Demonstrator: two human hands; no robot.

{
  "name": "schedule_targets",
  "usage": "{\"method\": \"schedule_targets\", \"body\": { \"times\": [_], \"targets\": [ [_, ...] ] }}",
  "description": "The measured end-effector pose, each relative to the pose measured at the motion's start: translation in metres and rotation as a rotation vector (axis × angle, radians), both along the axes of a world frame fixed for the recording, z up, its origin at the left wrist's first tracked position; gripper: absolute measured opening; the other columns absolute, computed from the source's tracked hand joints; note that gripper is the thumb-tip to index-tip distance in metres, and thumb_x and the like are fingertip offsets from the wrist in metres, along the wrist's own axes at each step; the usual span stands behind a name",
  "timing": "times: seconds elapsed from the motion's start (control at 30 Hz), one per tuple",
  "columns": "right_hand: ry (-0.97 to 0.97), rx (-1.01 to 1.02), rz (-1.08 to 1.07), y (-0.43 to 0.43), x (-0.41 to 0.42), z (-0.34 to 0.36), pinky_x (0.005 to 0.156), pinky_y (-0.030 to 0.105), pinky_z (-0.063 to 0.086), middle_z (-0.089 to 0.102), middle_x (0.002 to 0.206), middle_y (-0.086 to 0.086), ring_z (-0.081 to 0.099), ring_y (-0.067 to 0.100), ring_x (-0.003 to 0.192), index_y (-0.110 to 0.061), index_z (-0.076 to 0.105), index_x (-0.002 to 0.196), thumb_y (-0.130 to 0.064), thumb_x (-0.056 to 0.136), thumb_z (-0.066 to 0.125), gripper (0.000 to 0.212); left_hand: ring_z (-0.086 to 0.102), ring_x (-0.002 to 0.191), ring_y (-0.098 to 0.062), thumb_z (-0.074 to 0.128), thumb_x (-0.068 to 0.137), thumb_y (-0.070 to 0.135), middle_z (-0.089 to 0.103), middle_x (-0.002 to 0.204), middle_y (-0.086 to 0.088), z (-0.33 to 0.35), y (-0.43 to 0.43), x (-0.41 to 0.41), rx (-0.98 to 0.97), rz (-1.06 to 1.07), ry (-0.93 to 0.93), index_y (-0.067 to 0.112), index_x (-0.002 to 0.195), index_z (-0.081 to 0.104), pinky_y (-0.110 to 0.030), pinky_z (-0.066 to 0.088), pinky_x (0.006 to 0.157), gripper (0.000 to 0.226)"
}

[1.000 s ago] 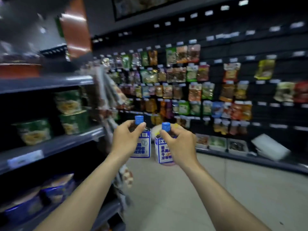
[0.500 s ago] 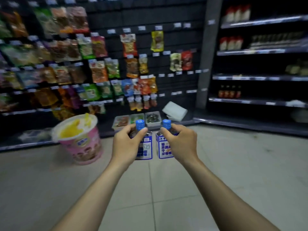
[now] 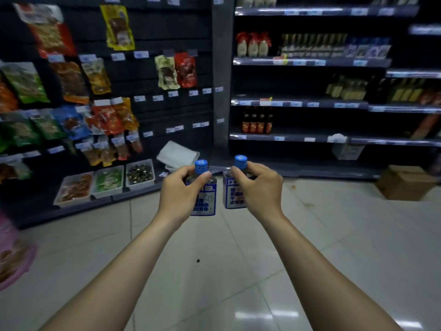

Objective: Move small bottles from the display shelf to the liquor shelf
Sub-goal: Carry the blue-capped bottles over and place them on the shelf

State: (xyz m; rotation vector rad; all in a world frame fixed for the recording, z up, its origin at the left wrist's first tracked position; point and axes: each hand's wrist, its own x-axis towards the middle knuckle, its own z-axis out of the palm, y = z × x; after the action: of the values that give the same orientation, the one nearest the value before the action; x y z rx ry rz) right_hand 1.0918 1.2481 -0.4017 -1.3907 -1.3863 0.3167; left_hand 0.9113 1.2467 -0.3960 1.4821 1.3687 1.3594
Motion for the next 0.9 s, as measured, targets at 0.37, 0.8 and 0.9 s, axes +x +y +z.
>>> {"method": "schedule_targets", "body": {
  "times": [0.37,0.8,0.9],
  "targets": [
    [-0.025,0.031,0.03,0.239,0.262,0.027,0.057,0.018,0.034,0.056,0.057,-0.009,0.048,0.006,0.055,-0.027,0.066,0.065,-0.032,0.088,0.077,0.027,0.066,0.074,0.0,0.078,0.088,0.03,0.075,0.081,0.011,0.012,0.24,0.259,0.042,0.041,-0.053,0.025,0.098,0.076,-0.023,0.052,0.073,0.011],
    [-0.055,0.091,-0.003,0.554,0.503,0.018,0.06,0.011,0.036,0.064,0.066,-0.011,0.059,0.004,0.063,-0.02,0.078,0.083,-0.033,0.091,0.075,0.015,0.073,0.083,0.0,0.079,0.087,0.029,0.079,0.091,0.008,0.011,0.563,0.516,0.088,0.02,-0.107,0.022,0.105,0.078,-0.022,0.057,0.072,0.02],
    [-0.047,0.062,0.001,0.626,0.553,0.021,0.06,0.009,0.035,0.06,0.063,-0.015,0.056,0.001,0.061,-0.02,0.077,0.081,-0.032,0.09,0.076,0.016,0.073,0.085,-0.001,0.078,0.088,0.028,0.079,0.093,0.007,0.017,0.635,0.569,0.075,0.017,-0.118,0.021,0.107,0.078,-0.021,0.056,0.072,0.02]
  ]
}}
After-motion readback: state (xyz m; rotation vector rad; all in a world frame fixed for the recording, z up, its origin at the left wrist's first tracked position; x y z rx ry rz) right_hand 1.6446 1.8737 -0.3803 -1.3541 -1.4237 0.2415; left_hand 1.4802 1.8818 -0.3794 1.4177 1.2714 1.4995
